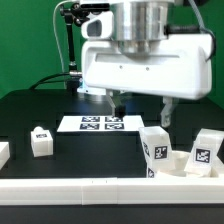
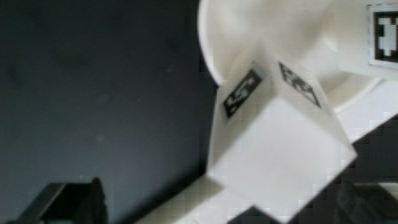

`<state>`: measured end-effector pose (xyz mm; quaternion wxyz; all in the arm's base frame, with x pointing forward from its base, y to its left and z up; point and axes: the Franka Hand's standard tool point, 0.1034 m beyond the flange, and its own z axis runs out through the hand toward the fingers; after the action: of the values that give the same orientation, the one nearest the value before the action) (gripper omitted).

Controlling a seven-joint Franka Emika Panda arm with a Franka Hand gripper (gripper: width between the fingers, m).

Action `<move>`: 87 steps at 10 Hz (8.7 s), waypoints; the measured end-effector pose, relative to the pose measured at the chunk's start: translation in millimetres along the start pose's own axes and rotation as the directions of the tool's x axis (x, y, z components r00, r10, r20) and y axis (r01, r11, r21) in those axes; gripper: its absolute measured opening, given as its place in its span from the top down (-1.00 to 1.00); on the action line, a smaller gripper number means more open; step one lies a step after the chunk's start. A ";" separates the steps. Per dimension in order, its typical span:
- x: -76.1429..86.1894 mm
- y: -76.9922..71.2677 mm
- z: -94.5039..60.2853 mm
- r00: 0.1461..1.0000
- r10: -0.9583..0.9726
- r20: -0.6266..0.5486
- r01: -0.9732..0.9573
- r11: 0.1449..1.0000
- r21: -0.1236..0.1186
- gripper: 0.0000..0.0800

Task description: Assemble stool

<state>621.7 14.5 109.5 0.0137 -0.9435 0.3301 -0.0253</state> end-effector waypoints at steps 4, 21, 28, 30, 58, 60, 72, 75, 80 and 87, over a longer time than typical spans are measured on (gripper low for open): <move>25.6 39.1 -6.2 0.989 -0.148 0.001 0.148 0.989 0.017 -0.62; 49.8 165.8 49.4 0.643 -0.766 -0.007 0.761 0.640 -0.105 -0.62; 41.6 172.1 62.6 0.593 -0.769 0.236 0.797 0.603 -0.037 -0.62; 33.0 182.9 63.7 0.608 -0.714 0.346 0.768 0.640 -0.030 -0.62; -0.4 206.5 93.5 0.335 -0.409 0.849 0.782 0.623 -0.008 0.16; -0.5 205.9 93.3 0.334 -0.410 0.849 0.783 0.622 -0.008 0.16; 6.7 86.8 30.1 0.585 -0.497 0.641 0.757 0.618 -0.211 0.15; 3.6 68.2 12.2 0.657 -0.615 0.436 0.739 0.641 -0.209 0.15; -10.8 45.7 -25.2 0.676 -0.716 0.173 0.736 0.653 -0.177 0.15; -26.8 16.1 -31.8 0.600 -0.727 -0.334 0.732 0.667 -0.139 0.15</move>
Offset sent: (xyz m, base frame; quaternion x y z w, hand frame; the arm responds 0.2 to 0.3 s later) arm 0.0000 0.0000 0.0000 0.0000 0.0000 0.0000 1.0000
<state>588.9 18.3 139.5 -0.0529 -0.9737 -0.0872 -0.2039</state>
